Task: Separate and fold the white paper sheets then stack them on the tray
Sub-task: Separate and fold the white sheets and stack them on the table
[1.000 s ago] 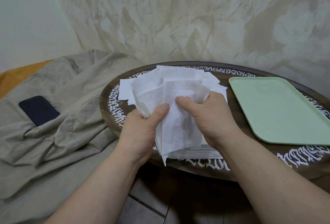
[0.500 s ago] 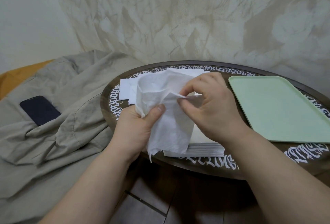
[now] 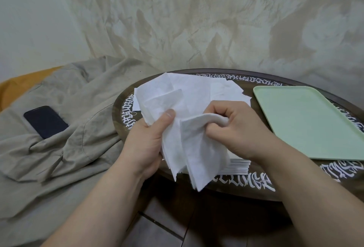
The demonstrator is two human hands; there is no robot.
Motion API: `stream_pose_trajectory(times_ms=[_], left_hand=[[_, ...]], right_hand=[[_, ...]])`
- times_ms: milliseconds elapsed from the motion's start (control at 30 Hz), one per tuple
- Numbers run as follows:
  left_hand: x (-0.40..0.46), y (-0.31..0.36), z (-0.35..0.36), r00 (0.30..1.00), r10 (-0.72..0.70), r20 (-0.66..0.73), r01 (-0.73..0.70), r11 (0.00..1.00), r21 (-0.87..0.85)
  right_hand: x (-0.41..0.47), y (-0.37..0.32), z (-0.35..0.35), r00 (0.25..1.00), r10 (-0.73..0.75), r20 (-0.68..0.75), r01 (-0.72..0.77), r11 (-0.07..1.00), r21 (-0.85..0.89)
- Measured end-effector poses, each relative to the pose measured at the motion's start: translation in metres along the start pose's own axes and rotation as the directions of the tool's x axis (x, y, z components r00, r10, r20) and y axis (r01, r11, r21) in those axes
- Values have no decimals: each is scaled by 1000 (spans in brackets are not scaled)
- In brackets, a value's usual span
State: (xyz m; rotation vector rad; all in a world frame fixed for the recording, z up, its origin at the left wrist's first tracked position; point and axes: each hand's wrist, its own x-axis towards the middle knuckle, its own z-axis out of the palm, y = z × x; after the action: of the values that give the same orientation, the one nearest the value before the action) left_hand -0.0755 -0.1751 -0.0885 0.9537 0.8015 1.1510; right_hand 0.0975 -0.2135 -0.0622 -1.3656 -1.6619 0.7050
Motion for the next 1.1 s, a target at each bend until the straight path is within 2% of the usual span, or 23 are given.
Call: stream_pose_trajectory(times_ms=[167, 400, 567, 800, 967, 1100], left_hand=[[0, -5, -1, 998, -19, 59, 13, 995, 99], [0, -6, 0, 990, -64, 129, 59, 997, 45], [-2, 1, 1, 979, -124, 164, 135, 989, -56], [-3, 3, 5, 984, -142, 108, 159, 974, -163], [-3, 5, 4, 984, -155, 90, 170, 967, -188], [-3, 2, 1, 976, -191, 104, 204, 970, -135]], right_hand=[[3, 3, 12, 997, -64, -51, 60, 996, -66], [4, 5, 12, 993, -90, -73, 85, 994, -61], [3, 5, 7, 992, 81, -94, -59, 974, 220], [7, 10, 5, 979, 181, -91, -109, 850, 516], [10, 18, 5, 978, 186, -92, -107, 830, 547], [9, 20, 8, 970, 184, -156, -99, 894, 438]])
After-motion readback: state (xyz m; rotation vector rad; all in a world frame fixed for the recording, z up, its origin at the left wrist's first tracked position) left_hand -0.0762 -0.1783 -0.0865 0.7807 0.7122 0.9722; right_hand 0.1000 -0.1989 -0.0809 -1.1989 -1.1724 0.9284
